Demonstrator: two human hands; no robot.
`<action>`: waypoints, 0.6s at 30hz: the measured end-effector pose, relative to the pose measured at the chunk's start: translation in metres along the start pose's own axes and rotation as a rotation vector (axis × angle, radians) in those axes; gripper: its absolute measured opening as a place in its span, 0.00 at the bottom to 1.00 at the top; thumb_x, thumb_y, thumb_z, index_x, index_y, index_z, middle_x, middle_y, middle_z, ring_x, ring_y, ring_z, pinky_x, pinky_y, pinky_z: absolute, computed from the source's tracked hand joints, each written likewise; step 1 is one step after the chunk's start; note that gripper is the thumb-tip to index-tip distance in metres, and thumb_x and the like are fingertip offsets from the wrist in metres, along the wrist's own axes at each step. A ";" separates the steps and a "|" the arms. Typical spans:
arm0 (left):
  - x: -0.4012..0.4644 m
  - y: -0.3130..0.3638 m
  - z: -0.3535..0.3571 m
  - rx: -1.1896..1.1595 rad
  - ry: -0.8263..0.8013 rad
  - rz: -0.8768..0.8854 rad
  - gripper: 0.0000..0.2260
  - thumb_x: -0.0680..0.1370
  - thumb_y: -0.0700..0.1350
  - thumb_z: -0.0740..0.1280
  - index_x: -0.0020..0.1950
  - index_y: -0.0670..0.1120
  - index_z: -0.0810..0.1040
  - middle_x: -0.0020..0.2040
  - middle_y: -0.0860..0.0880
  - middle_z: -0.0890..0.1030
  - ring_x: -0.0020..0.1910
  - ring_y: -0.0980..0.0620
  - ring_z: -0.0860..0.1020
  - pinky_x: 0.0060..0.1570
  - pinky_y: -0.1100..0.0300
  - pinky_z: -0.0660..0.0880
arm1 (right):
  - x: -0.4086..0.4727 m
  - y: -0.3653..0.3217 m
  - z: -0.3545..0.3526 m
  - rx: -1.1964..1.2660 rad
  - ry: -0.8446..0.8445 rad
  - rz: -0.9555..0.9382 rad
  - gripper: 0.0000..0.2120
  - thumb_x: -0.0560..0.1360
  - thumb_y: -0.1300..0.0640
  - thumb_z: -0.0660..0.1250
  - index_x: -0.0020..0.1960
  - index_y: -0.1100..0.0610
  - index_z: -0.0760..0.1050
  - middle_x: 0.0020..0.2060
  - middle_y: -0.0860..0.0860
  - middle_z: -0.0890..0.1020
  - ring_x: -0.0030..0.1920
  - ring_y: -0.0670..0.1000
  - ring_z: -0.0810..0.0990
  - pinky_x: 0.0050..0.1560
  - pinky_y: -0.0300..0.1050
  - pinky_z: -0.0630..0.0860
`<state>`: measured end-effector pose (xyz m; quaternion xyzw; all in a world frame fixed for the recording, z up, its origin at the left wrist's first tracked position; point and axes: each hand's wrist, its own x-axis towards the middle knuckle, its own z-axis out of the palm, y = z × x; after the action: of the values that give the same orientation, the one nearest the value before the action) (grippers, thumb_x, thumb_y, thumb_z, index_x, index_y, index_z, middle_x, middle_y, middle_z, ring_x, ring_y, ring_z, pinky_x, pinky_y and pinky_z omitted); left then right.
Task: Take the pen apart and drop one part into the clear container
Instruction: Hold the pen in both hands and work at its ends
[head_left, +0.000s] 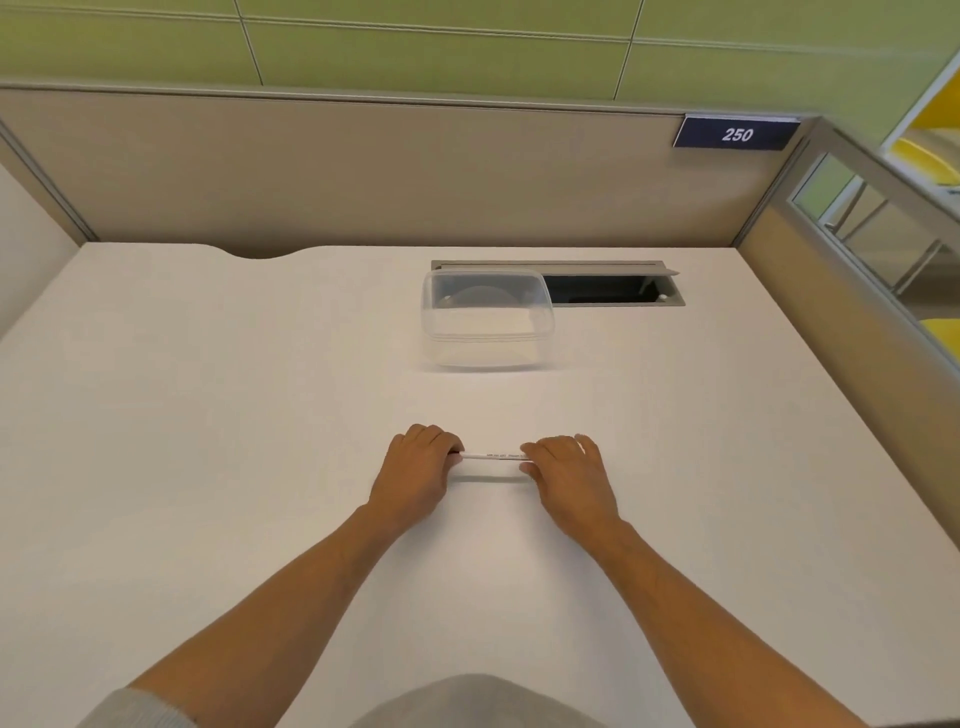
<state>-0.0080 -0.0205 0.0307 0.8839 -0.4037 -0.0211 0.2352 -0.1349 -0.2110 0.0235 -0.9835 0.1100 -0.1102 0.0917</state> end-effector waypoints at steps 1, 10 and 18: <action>0.001 0.002 -0.003 -0.040 0.002 0.014 0.07 0.81 0.44 0.62 0.53 0.45 0.79 0.49 0.49 0.81 0.50 0.46 0.74 0.49 0.53 0.68 | 0.001 -0.002 -0.003 0.022 0.007 -0.001 0.08 0.78 0.55 0.63 0.55 0.54 0.77 0.46 0.51 0.82 0.48 0.55 0.78 0.55 0.52 0.68; 0.004 0.016 -0.016 -0.301 0.024 -0.062 0.06 0.81 0.43 0.63 0.52 0.45 0.78 0.47 0.51 0.80 0.49 0.49 0.73 0.51 0.56 0.70 | 0.012 0.003 -0.027 0.076 -0.042 -0.062 0.10 0.81 0.54 0.56 0.49 0.55 0.75 0.40 0.51 0.78 0.40 0.56 0.73 0.38 0.47 0.60; 0.007 0.024 -0.022 -0.308 0.086 -0.064 0.06 0.82 0.44 0.61 0.47 0.46 0.74 0.42 0.53 0.76 0.43 0.50 0.71 0.44 0.56 0.69 | 0.022 0.003 -0.048 0.100 -0.038 -0.087 0.09 0.81 0.55 0.56 0.48 0.54 0.75 0.38 0.51 0.78 0.38 0.55 0.72 0.38 0.46 0.59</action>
<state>-0.0149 -0.0298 0.0616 0.8499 -0.3567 -0.0524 0.3844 -0.1262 -0.2264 0.0731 -0.9835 0.0599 -0.1007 0.1380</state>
